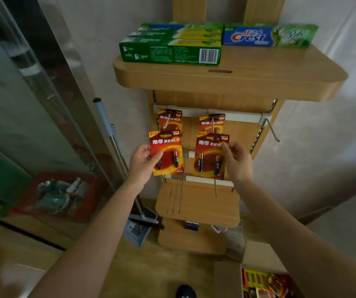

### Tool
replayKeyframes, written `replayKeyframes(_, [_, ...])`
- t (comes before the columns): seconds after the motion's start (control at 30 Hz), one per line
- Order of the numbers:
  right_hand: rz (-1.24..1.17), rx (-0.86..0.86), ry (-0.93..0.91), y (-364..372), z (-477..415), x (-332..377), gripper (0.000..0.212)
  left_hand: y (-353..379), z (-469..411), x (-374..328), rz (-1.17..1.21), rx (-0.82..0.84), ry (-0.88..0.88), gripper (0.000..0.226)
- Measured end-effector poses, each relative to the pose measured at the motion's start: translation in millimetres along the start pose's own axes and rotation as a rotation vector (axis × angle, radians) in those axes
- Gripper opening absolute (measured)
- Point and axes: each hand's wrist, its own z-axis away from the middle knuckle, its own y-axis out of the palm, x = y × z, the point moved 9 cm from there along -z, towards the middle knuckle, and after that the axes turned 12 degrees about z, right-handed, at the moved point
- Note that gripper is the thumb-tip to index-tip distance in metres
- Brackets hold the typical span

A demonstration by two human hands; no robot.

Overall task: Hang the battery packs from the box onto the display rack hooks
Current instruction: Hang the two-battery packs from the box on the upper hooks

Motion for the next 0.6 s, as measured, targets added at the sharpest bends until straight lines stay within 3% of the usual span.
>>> replayKeyframes(0.43, [-0.01,-0.031,0.021,16,-29,-6,0.019,-4,-55,6,-0.027,0.078,-0.041,0.025])
replayKeyframes(0.6, [0.028,-0.07,0.051,16,-29,-10,0.03,-7,-69,15,-0.034,0.142,-0.06,0.026])
